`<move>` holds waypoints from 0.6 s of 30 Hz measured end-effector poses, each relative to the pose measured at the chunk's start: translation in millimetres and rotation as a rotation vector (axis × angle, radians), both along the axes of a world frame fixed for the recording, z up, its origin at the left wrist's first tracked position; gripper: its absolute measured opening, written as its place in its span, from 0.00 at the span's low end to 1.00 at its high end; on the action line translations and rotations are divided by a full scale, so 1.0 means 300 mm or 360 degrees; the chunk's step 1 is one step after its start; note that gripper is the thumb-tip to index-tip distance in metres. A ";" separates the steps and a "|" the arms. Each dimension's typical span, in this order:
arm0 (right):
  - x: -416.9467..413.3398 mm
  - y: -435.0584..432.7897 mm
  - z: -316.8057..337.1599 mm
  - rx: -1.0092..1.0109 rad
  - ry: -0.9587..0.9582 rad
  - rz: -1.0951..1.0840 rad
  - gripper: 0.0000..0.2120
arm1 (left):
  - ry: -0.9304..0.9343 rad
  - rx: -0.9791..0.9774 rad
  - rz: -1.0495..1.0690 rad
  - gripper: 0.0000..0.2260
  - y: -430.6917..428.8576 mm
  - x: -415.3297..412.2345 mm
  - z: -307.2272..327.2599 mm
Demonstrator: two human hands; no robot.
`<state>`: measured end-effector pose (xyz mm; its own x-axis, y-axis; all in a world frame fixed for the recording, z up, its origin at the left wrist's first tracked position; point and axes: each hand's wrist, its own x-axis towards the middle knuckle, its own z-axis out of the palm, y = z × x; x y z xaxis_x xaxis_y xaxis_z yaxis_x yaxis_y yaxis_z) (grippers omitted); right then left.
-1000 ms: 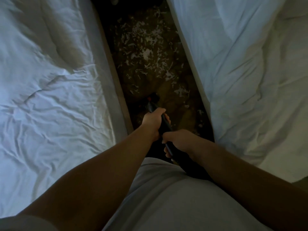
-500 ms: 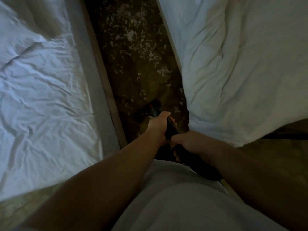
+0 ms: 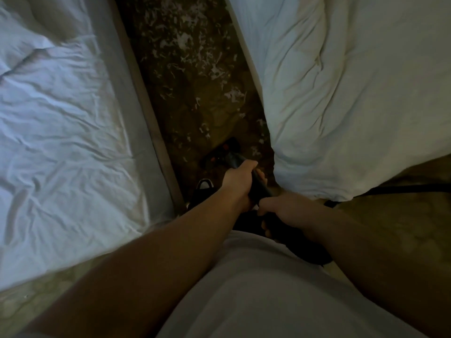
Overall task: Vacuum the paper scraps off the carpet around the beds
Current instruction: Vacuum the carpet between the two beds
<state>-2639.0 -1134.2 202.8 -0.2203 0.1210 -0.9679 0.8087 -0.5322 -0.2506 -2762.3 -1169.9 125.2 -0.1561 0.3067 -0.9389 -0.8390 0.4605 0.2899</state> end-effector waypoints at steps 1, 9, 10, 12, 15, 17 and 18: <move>-0.030 -0.001 -0.007 0.0014 -0.0001 0.0012 0.13 | 0.0006 -0.0003 0.0021 0.14 0.000 -0.031 -0.002; -0.419 0.031 -0.039 0.0061 0.0023 -0.0016 0.10 | -0.0001 -0.0013 0.0009 0.11 0.050 -0.431 -0.037; -0.476 0.042 -0.043 0.0059 0.0033 -0.0033 0.09 | 0.0015 -0.0026 -0.0022 0.11 0.066 -0.491 -0.040; -0.598 0.060 -0.051 0.0052 0.0060 -0.0061 0.09 | 0.0053 -0.0048 -0.0055 0.11 0.092 -0.616 -0.044; -0.777 0.082 -0.064 0.0061 0.0122 -0.0067 0.08 | 0.0071 -0.0069 -0.0010 0.07 0.127 -0.800 -0.041; -0.883 0.096 -0.072 0.0084 0.0162 -0.0083 0.08 | 0.0093 -0.0056 0.0021 0.05 0.144 -0.905 -0.037; -0.931 0.105 -0.077 0.0089 0.0183 -0.0092 0.08 | 0.0118 -0.0046 0.0016 0.05 0.154 -0.953 -0.040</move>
<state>-2918.2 -1102.9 179.7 -0.3204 0.1898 -0.9281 0.7413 -0.5597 -0.3704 -3048.2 -1123.6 113.1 -0.2283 0.2778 -0.9331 -0.8203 0.4614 0.3380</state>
